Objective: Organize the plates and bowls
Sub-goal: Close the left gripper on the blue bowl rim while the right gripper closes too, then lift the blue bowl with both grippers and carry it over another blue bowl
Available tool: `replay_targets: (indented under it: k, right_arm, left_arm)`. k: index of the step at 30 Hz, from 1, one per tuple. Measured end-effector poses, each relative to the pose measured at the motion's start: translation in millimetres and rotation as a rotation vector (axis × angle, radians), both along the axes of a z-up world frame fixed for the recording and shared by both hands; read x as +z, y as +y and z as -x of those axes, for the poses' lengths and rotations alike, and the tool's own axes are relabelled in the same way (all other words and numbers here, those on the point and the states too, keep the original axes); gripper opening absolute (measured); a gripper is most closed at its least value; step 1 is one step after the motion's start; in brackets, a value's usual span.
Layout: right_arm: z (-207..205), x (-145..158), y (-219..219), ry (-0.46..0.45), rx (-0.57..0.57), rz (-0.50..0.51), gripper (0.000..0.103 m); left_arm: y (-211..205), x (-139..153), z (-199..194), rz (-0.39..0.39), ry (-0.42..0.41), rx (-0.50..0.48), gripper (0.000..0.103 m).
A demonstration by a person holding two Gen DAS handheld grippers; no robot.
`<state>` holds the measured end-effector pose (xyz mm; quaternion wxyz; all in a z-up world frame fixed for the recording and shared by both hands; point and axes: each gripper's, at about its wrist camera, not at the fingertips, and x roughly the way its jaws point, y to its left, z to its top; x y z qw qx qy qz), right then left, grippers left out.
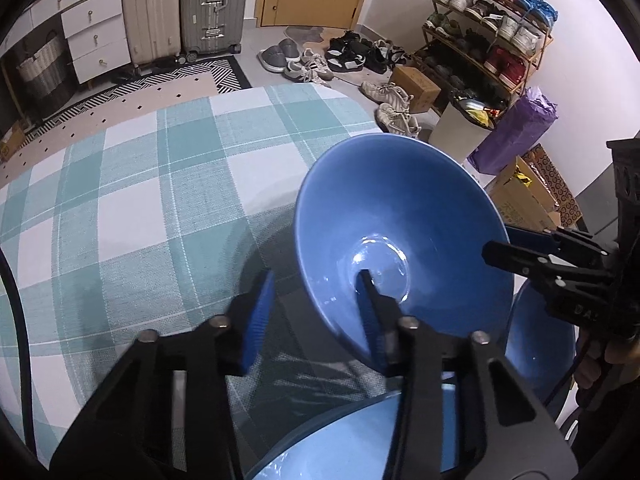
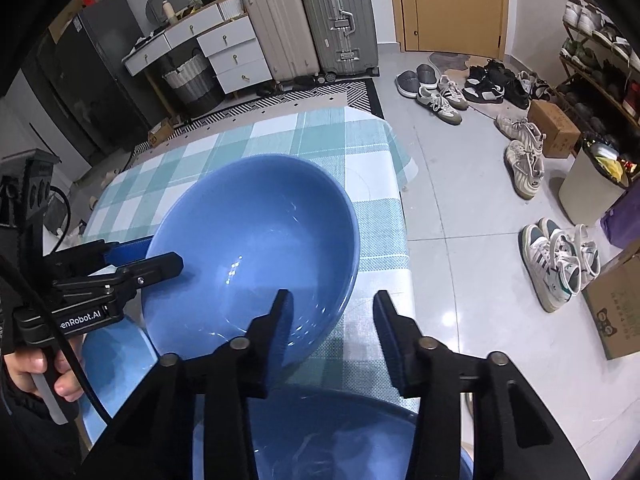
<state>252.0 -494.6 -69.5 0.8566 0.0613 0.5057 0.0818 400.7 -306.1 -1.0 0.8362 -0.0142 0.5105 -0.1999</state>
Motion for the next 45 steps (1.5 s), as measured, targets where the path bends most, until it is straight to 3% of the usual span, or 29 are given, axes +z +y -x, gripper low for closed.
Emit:
replay_targets:
  k: [3, 7, 28, 45]
  right_arm:
    - [0.7, -1.4, 1.0, 0.003, 0.003, 0.016, 0.024]
    - [2.0, -1.8, 6.4, -0.003, 0.013, 0.030, 0.019]
    - [11.3, 14.4, 13.5, -0.039, -0.007, 0.073, 0.019]
    - [41.1, 63.0, 24.1, -0.117, -0.011, 0.101, 0.019]
  left_arm:
    - [-1.2, -1.2, 0.5, 0.003, -0.001, -0.012, 0.019]
    - [-2.1, -1.1, 2.6, -0.005, -0.017, -0.019, 0.015]
    - [-1.4, 24.1, 18.4, -0.010, -0.103, -0.026, 0.014]
    - [7.4, 84.7, 57.8, 0.014, -0.188, -0.015, 0.014]
